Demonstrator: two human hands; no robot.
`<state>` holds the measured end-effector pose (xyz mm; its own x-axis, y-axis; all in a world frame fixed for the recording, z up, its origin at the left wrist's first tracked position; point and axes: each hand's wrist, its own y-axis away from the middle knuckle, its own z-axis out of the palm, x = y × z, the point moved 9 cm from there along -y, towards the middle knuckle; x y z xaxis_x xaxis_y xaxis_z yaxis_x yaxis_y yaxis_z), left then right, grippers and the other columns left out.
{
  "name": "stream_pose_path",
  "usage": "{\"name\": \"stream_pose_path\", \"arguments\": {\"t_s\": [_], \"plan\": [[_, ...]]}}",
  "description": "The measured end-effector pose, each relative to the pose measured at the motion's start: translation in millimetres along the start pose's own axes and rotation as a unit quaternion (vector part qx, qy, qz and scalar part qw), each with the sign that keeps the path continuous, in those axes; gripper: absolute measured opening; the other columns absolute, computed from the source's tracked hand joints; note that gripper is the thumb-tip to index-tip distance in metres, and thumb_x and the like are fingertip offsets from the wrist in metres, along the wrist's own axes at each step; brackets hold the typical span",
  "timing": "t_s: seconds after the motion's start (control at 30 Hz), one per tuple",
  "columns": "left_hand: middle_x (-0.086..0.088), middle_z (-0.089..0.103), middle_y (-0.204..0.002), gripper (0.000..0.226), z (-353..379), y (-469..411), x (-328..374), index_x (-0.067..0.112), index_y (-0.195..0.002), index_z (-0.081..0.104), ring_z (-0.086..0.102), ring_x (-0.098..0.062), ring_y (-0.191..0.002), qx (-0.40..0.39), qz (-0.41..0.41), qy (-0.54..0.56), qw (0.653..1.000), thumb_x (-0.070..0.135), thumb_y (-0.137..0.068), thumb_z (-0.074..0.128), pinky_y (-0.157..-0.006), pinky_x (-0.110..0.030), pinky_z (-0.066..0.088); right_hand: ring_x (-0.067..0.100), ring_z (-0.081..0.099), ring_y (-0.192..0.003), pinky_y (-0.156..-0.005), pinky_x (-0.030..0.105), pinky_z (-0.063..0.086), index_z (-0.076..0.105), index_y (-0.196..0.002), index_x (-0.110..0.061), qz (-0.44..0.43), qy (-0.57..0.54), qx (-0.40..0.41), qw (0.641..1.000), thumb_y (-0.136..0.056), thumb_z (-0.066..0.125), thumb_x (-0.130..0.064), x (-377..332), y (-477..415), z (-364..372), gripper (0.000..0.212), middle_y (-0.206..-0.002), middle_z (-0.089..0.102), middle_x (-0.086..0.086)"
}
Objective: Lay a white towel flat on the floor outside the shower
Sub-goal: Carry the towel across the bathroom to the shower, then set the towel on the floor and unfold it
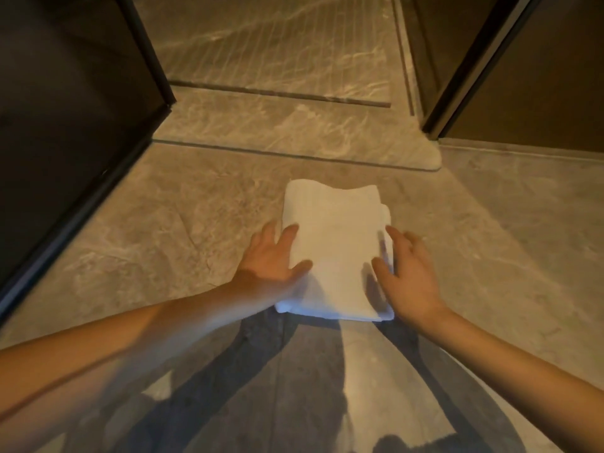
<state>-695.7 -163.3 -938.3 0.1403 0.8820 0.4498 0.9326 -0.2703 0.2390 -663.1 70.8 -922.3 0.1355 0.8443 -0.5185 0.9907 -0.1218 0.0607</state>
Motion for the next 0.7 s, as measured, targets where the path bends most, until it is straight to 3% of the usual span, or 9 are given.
{"name": "stream_pose_path", "arguments": {"t_s": [0.07,0.17,0.27,0.37,0.47,0.57,0.7], "plan": [[-0.010,0.001,-0.164,0.070,-6.5,-9.8,33.8,0.022,-0.156,0.008,0.000,-0.028,-0.150,0.083,0.113,-0.103,0.985,0.052,-0.098,0.034,-0.119,-0.041,0.003,0.031,0.019,-0.147,-0.118,0.040,0.016,0.025,-0.155,-0.016,-0.055,0.047,0.025,0.997,-0.096,0.036,-0.043,-26.1,-8.1,4.0,0.065,-0.161,0.022,0.014],[-0.004,-0.003,-0.165,0.064,22.9,-23.9,52.2,0.016,-0.156,0.004,-0.010,-0.019,-0.150,0.069,0.168,-0.163,0.970,0.045,-0.101,0.021,-0.120,-0.036,-0.012,0.023,0.002,-0.151,-0.120,0.037,0.000,0.013,-0.157,-0.019,-0.117,0.107,-0.021,0.987,-0.101,0.029,-0.040,-48.7,-13.8,43.8,0.062,-0.164,0.009,0.005],[-0.004,0.002,-0.165,0.063,45.3,-30.4,41.2,0.015,-0.156,0.007,-0.008,-0.017,-0.150,0.052,0.166,-0.161,0.971,0.043,-0.101,0.018,-0.119,-0.033,-0.013,0.020,-0.002,-0.151,-0.118,0.032,-0.010,0.007,-0.157,-0.020,-0.112,0.153,-0.042,0.981,-0.101,0.017,-0.041,-35.3,-15.4,72.5,0.060,-0.165,0.005,0.002],[-0.005,0.006,-0.164,0.062,50.4,-32.3,36.9,0.015,-0.156,0.012,-0.005,-0.016,-0.150,0.076,0.172,-0.143,0.972,0.042,-0.100,0.019,-0.120,-0.033,-0.010,0.013,-0.006,-0.150,-0.119,0.031,-0.010,0.005,-0.157,-0.023,-0.109,0.151,-0.030,0.982,-0.098,0.009,-0.042,-27.6,-16.4,81.5,0.062,-0.165,0.005,-0.001],[-0.006,0.010,-0.164,0.061,50.6,-31.8,37.9,0.013,-0.155,0.016,-0.001,-0.018,-0.151,0.080,0.177,-0.132,0.972,0.041,-0.101,0.021,-0.121,-0.037,-0.003,0.006,-0.013,-0.145,-0.119,0.031,-0.011,0.003,-0.156,-0.025,-0.104,0.152,-0.030,0.982,-0.098,0.011,-0.040,-26.5,-18.2,82.6,0.061,-0.165,0.004,-0.003],[-0.006,0.012,-0.163,0.061,47.5,-31.7,39.7,0.012,-0.155,0.018,0.001,-0.019,-0.151,0.071,0.176,-0.127,0.973,0.040,-0.100,0.020,-0.122,-0.041,0.003,0.010,-0.009,-0.148,-0.120,0.032,-0.008,0.007,-0.157,-0.024,-0.108,0.152,-0.038,0.982,-0.099,0.015,-0.038,-28.8,-17.3,79.7,0.060,-0.165,0.006,-0.002],[-0.003,0.001,-0.164,0.064,46.9,-35.8,40.5,0.016,-0.156,0.008,-0.008,-0.016,-0.150,0.063,0.164,-0.136,0.975,0.044,-0.099,0.010,-0.121,-0.038,-0.006,0.015,-0.003,-0.151,-0.121,0.032,-0.006,0.011,-0.157,-0.022,-0.118,0.139,-0.038,0.982,-0.100,0.016,-0.038,-32.3,-17.8,74.7,0.060,-0.164,0.008,0.000]]}}
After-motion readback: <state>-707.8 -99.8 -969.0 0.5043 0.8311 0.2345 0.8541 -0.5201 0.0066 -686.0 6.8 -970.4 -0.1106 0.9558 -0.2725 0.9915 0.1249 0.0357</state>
